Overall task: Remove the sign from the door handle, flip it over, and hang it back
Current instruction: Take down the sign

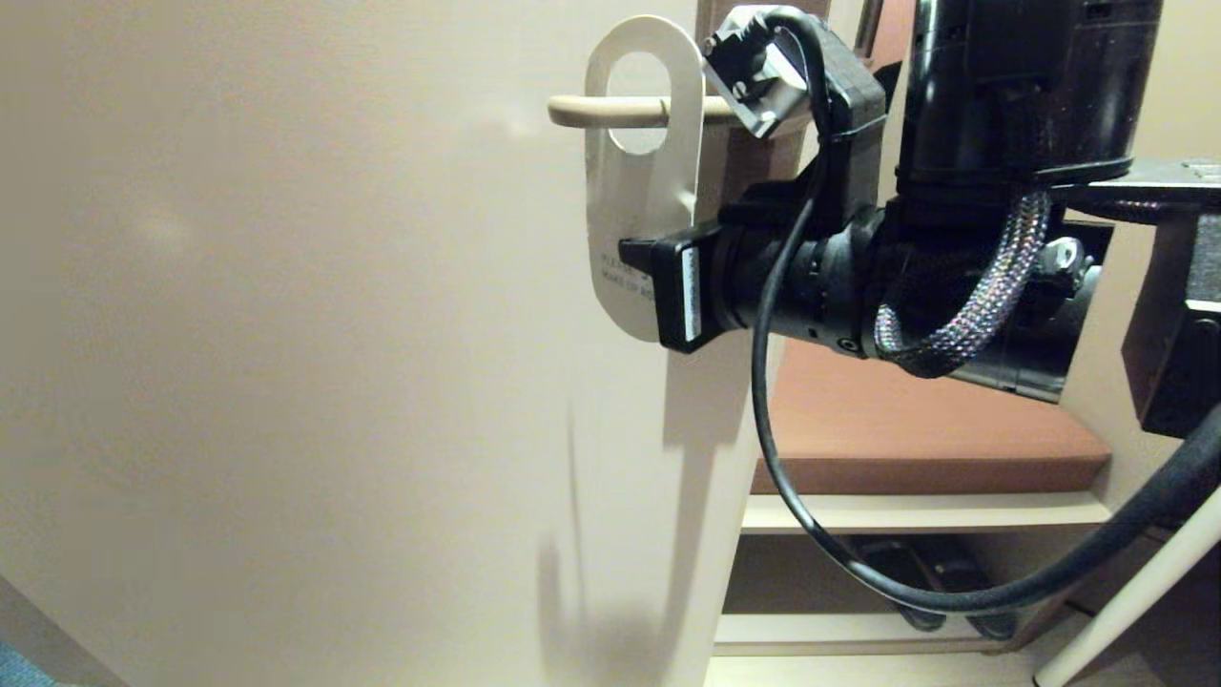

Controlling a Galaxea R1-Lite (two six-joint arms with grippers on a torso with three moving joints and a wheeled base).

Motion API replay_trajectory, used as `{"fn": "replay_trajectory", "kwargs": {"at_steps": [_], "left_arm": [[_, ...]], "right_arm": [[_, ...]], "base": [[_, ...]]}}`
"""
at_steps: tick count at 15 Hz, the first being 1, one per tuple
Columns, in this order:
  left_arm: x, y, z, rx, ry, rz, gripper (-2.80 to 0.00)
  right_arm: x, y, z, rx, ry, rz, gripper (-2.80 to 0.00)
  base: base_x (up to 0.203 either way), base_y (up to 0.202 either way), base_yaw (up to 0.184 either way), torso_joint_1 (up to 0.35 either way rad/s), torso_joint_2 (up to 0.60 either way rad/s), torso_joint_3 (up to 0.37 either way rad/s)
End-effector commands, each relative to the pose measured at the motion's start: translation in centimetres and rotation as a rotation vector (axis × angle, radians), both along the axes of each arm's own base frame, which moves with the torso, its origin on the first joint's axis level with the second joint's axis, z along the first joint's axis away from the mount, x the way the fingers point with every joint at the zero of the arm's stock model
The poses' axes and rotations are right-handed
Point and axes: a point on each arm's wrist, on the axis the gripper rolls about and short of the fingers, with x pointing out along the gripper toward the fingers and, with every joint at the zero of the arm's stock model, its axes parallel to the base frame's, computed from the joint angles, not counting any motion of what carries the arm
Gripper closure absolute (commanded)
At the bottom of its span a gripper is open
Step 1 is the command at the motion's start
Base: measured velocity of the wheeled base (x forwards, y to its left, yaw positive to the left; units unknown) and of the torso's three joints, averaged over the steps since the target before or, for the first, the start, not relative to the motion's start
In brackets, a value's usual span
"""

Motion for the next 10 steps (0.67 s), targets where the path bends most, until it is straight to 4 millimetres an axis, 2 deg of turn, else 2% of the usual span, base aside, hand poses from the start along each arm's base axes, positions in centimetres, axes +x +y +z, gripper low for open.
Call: {"fn": "replay_trajectory", "kwargs": {"at_steps": [1,10], "left_arm": [[0.0,0.0,0.0,0.0,0.0,0.0,0.0],[0.0,0.0,0.0,0.0,-0.001,0.001,0.0]], "right_arm": [[0.5,1.3,-0.8,-0.001,-0.004,-0.004,0.0],[1.0,4.0,-0.9,0.049,-0.045,0.007,0.0]], "base": [[0.0,0.0,0.0,0.0,0.0,0.0],[0.0,0.0,0.0,0.0,0.0,0.0]]}}
